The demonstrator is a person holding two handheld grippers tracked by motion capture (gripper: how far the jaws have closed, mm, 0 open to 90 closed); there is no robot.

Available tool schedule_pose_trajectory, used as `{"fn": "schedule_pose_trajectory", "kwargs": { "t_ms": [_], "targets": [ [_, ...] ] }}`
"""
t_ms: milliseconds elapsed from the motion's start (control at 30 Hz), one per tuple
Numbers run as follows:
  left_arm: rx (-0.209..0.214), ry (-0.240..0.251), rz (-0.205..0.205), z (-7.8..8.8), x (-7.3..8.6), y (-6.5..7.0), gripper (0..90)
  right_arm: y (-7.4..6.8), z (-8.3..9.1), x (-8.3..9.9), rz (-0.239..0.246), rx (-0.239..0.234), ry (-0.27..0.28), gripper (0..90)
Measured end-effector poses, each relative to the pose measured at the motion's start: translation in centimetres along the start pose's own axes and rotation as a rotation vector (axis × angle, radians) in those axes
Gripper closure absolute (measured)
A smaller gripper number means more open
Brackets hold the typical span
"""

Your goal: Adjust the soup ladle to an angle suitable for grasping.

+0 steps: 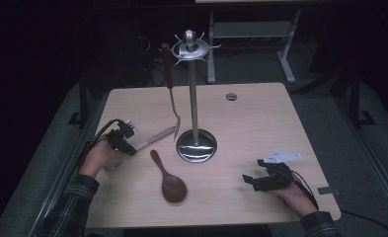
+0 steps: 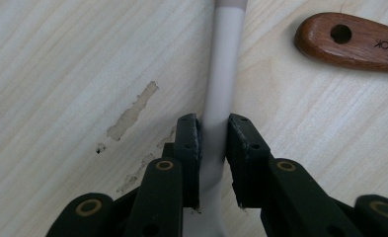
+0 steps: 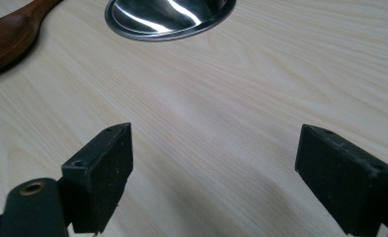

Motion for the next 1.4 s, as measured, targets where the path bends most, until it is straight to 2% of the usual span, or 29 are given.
{"fn": "schedule_pose_trajectory", "kwargs": {
  "t_ms": [100,133,300,567,767,900,1000,1100,1133,1200,1400],
  "targets": [
    [0.017,-0.004,0.04,0.0,0.2,0.1,77.2,0.0,0.0,0.0,0.0,0.0,0.0,14.4],
    [0.007,-0.005,0.045,0.1,0.3,0.0,77.3,0.0,0.0,0.0,0.0,0.0,0.0,14.4],
    [0.026,0.01,0.088,0.2,1.2,0.2,77.2,0.0,0.0,0.0,-0.003,0.0,-0.001,14.4],
    [0.029,0.025,0.165,0.6,4.0,1.0,77.2,-0.1,0.0,0.0,-0.003,0.0,0.0,14.4],
    [0.025,0.038,0.175,0.9,5.8,1.8,76.3,-0.1,0.0,0.0,-0.003,-0.001,-0.001,14.4],
    [0.026,0.069,0.17,1.3,5.4,1.5,71.0,-0.2,-0.1,0.0,-0.005,-0.004,-0.002,14.4],
    [0.028,0.071,0.149,1.6,4.9,1.2,69.5,-0.2,-0.1,0.0,-0.007,-0.004,-0.002,14.4],
    [0.037,0.088,0.145,1.7,3.5,1.2,69.0,-0.1,-0.1,0.0,-0.012,-0.002,-0.003,14.4],
    [0.037,0.088,0.145,1.7,3.5,1.2,68.7,-0.1,-0.1,0.0,-0.012,-0.002,-0.003,14.4],
    [0.04,0.078,0.129,1.5,2.4,1.3,68.6,-0.2,-0.1,0.0,-0.007,-0.004,-0.003,14.4],
    [0.032,0.059,0.131,0.6,1.2,1.1,70.7,0.0,0.0,0.0,-0.006,-0.001,0.0,14.4]
  ]
}}
Point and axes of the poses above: each handheld gripper's, and its own axes: z roughly backward along the jaws, x roughly out of its underside, y roughly to its right, the point moved 9 cm from there along -z, roughly forward along the jaws, and after that the axes turned 7 degrees about -y, right-handed, at the moved point
